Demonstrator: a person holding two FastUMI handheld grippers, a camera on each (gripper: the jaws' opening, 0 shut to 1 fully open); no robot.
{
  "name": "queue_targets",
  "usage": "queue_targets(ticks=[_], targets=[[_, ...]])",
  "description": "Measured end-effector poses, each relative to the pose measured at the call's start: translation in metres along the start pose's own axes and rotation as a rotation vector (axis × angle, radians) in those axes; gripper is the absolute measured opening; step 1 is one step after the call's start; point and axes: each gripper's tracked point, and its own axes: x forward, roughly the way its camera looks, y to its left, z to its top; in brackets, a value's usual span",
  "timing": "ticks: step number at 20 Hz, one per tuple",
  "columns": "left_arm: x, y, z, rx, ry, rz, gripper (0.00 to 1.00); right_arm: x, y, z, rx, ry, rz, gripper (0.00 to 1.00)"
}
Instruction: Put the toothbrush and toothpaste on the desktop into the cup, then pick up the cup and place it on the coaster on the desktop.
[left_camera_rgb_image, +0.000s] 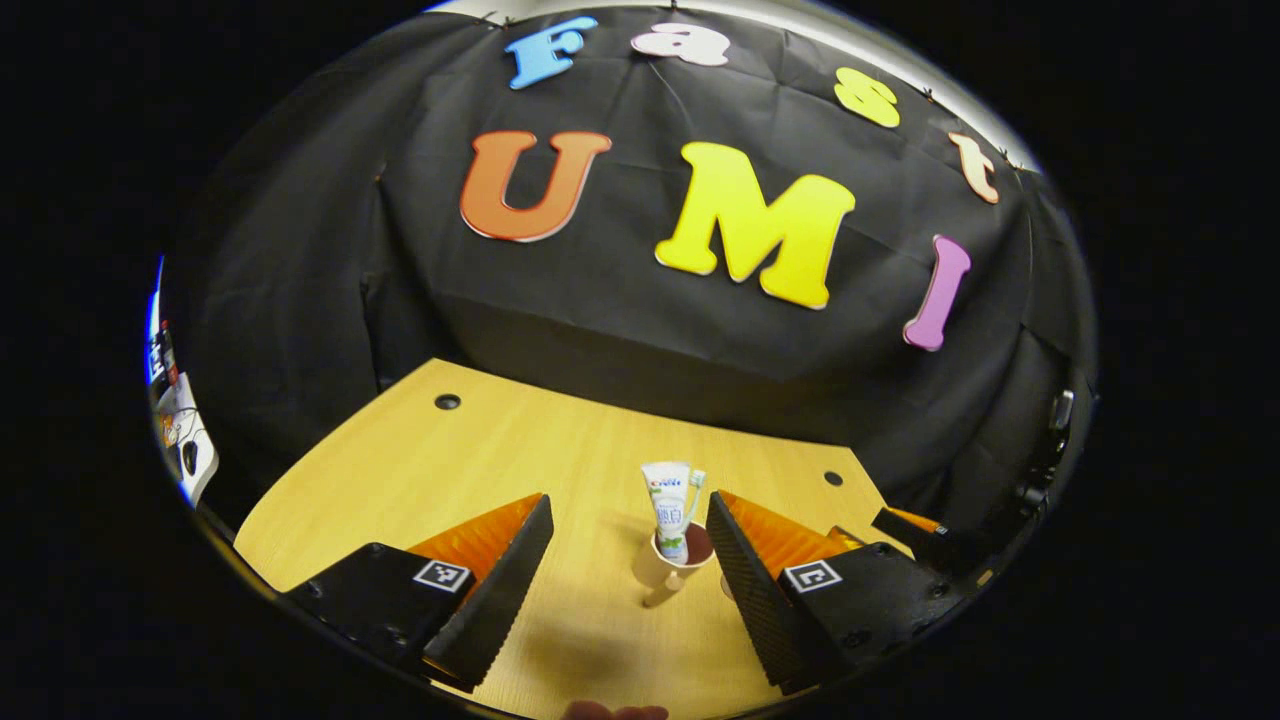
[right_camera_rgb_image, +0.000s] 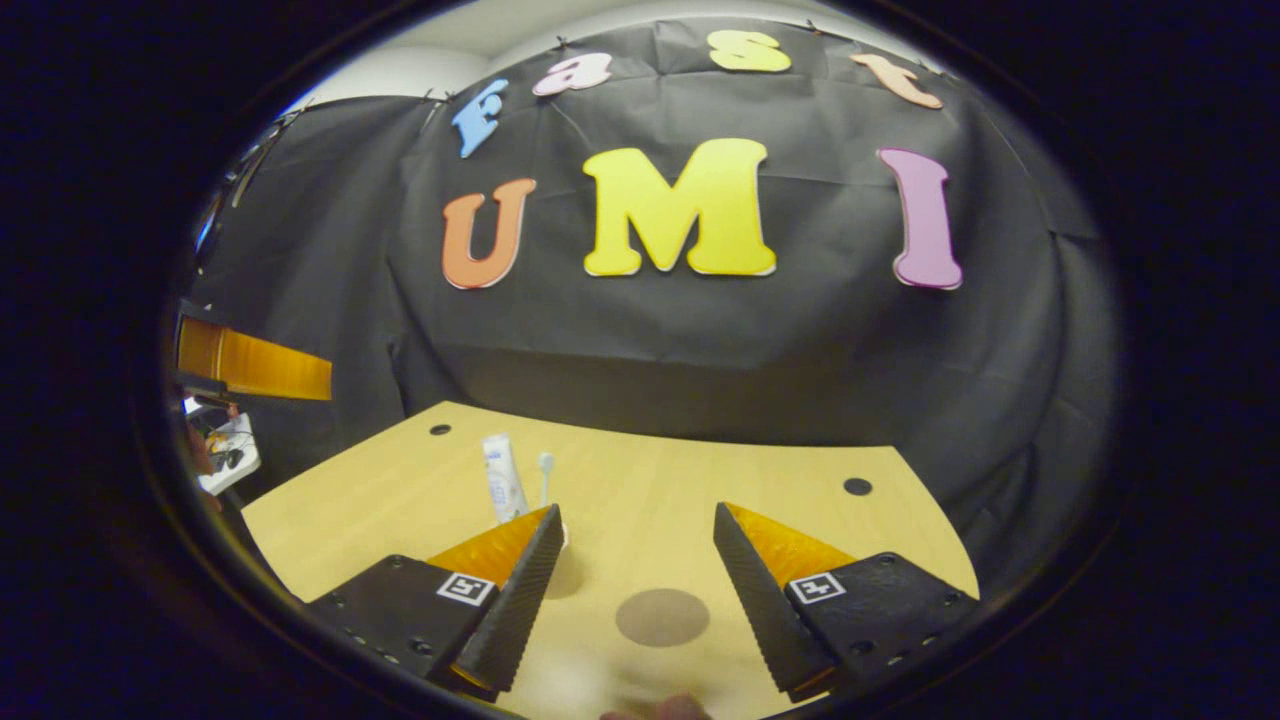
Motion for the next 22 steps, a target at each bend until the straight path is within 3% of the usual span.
queue_targets(ticks=[4,9,13,17,22], targets=[[0.024,-0.021,-0.056,-0.016,0.292,-0.096,0.99,-0.037,-0.050,-0.005,0.034,0.050,-0.102,0.90],[0.032,-0.026,-0.115,0.036,0.603,-0.132,0.99,-0.067,-0.100,-0.014,0.094,0.093,-0.184,0.91],[0.034,-0.018,-0.137,0.091,0.730,-0.108,0.98,-0.071,-0.124,-0.027,0.170,0.131,-0.233,0.91],[0.023,-0.011,-0.157,0.137,0.836,-0.096,0.98,-0.071,-0.135,-0.034,0.172,0.163,-0.244,0.92],[-0.008,0.003,-0.171,0.139,0.903,-0.071,0.87,-0.067,-0.144,-0.038,0.182,0.189,-0.258,0.92]])
